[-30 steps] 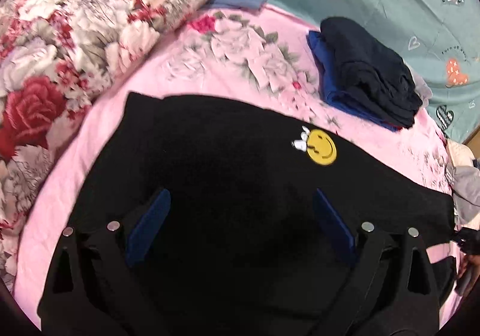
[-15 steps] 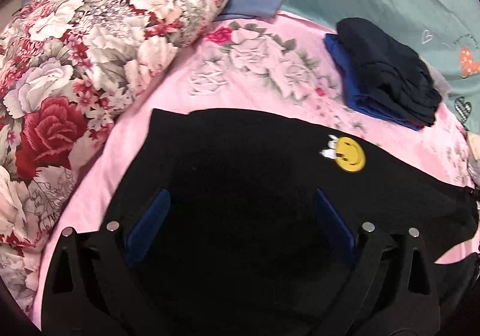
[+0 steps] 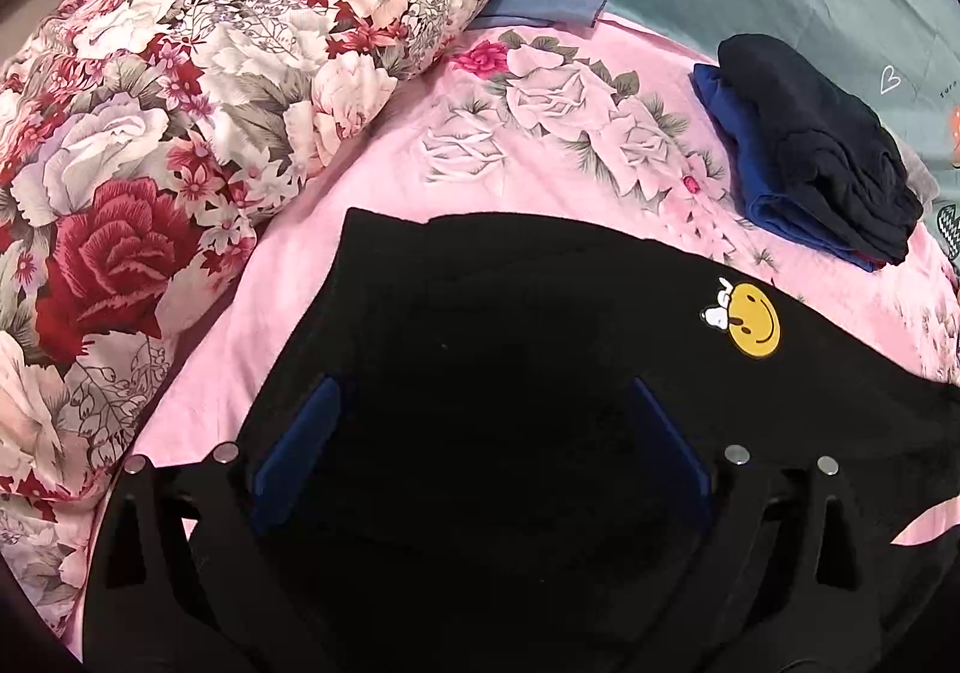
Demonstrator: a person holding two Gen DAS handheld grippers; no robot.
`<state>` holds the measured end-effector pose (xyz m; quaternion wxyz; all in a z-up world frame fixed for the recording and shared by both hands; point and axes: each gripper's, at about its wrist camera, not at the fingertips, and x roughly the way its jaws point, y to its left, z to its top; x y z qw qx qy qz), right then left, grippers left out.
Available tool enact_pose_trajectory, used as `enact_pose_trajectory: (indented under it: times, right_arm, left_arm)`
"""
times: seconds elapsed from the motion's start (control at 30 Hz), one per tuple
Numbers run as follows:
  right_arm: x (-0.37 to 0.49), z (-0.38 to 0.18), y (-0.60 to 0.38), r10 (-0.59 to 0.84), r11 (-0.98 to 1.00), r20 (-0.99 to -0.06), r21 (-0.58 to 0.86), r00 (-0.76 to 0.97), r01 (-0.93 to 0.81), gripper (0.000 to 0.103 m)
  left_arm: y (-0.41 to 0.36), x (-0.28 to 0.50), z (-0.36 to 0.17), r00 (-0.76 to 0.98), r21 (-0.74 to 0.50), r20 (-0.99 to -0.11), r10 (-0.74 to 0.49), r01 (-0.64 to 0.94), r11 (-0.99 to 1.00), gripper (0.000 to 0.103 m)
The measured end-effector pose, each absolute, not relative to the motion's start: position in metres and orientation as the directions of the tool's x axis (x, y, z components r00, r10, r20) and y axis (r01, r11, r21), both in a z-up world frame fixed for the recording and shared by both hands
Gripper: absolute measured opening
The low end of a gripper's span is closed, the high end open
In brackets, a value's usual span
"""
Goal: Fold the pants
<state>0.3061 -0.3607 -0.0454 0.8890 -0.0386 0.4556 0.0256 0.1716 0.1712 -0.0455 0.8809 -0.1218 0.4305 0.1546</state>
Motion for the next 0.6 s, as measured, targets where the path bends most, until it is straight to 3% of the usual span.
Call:
enact_pose_trajectory:
  times: [0.1, 0.2, 0.23, 0.27, 0.3, 0.37, 0.47, 0.6]
  right_arm:
    - [0.319, -0.037, -0.371, -0.023, 1.0, -0.774, -0.024, 0.633, 0.007, 0.001]
    - [0.332, -0.055, -0.358, -0.106, 0.994, -0.791, -0.108, 0.603, 0.033, 0.006]
    - [0.336, -0.055, -0.358, -0.123, 0.991, -0.792, -0.126, 0.598, 0.038, 0.011]
    - [0.339, -0.053, -0.36, -0.135, 0.99, -0.799, -0.129, 0.586, 0.052, 0.032]
    - [0.336, -0.048, -0.363, -0.125, 0.992, -0.804, -0.109, 0.581, 0.063, 0.039]
    - [0.329, -0.034, -0.382, -0.106, 0.994, -0.778, -0.065, 0.619, 0.088, 0.041]
    - [0.315, -0.027, -0.422, -0.192, 0.977, -0.784, -0.094, 0.591, 0.192, 0.042]
    - [0.295, -0.054, -0.467, -0.052, 0.976, -0.851, 0.067, 0.523, 0.206, 0.042]
  left_arm:
    - [0.172, 0.173, -0.046, 0.585, -0.082, -0.793, 0.168, -0.376, 0.923, 0.097]
    - [0.174, 0.176, -0.05, 0.576, -0.063, -0.794, 0.194, -0.395, 0.917, 0.097]
    - [0.176, 0.177, -0.051, 0.571, -0.059, -0.797, 0.198, -0.4, 0.915, 0.097]
    - [0.178, 0.177, -0.05, 0.57, -0.057, -0.797, 0.199, -0.4, 0.915, 0.097]
    - [0.179, 0.177, -0.048, 0.568, -0.057, -0.799, 0.198, -0.399, 0.915, 0.097]
    - [0.185, 0.176, -0.04, 0.57, -0.071, -0.802, 0.176, -0.384, 0.921, 0.097]
    - [0.199, 0.174, -0.027, 0.578, -0.079, -0.793, 0.191, -0.408, 0.91, 0.097]
    - [0.216, 0.186, -0.025, 0.548, -0.044, -0.801, 0.24, -0.454, 0.89, 0.1]
